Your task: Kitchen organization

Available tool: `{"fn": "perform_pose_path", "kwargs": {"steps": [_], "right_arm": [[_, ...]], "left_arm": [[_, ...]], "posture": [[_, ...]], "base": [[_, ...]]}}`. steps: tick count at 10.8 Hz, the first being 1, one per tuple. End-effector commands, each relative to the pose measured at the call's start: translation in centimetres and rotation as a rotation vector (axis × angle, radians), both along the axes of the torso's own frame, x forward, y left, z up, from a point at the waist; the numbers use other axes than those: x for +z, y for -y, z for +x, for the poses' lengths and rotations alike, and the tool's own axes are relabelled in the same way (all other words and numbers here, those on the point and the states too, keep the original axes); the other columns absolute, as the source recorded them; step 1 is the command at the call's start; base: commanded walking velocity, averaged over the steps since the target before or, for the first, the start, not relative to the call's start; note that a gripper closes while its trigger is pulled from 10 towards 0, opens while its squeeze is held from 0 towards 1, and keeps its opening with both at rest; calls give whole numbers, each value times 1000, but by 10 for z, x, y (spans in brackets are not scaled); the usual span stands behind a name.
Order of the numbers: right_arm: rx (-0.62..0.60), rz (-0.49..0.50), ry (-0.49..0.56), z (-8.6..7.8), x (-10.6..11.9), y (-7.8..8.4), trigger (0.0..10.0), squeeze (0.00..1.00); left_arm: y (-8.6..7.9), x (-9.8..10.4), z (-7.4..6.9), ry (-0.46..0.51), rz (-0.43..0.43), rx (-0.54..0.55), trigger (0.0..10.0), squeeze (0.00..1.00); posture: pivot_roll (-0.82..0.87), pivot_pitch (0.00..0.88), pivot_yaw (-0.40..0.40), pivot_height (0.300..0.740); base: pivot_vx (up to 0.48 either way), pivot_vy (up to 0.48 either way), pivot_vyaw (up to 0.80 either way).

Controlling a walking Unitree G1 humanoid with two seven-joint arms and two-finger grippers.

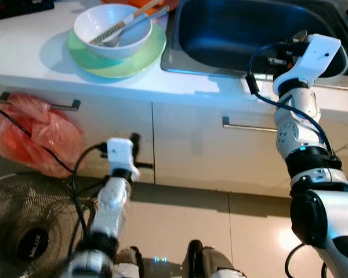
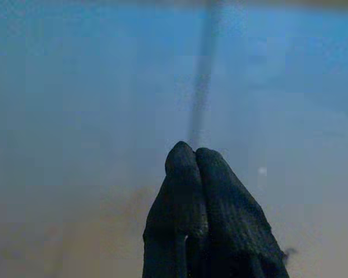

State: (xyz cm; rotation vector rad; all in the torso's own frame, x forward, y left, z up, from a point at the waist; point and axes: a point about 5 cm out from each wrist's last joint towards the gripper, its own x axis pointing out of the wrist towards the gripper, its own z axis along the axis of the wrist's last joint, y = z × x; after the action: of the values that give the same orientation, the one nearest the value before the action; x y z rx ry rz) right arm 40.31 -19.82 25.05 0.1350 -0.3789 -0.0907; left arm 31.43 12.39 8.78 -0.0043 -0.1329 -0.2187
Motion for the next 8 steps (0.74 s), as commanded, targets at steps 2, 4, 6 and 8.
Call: {"fn": "perform_pose_path", "kwargs": {"steps": [2,4,6,8], "right_arm": [[-4,-2,7,1,3,3,10000,0],[1,3,-2,2,3,3,10000,0],[52,-23,-28,4,0,-5,10000,0],[90,-42,-68,6,-6,-13,10000,0]], "left_arm": [[21,38,-6,102,16,-182,10000,0],[26,76,-3,276,97,-246,10000,0],[38,107,0,317,100,-323,10000,0],[53,114,12,246,94,-337,10000,0]], "posture": [[186,232,-57,740],[193,230,-58,740],[196,228,-58,740],[195,227,-59,740]], "base": [[0,0,0],[0,0,0],[0,0,0],[0,0,0]]}}
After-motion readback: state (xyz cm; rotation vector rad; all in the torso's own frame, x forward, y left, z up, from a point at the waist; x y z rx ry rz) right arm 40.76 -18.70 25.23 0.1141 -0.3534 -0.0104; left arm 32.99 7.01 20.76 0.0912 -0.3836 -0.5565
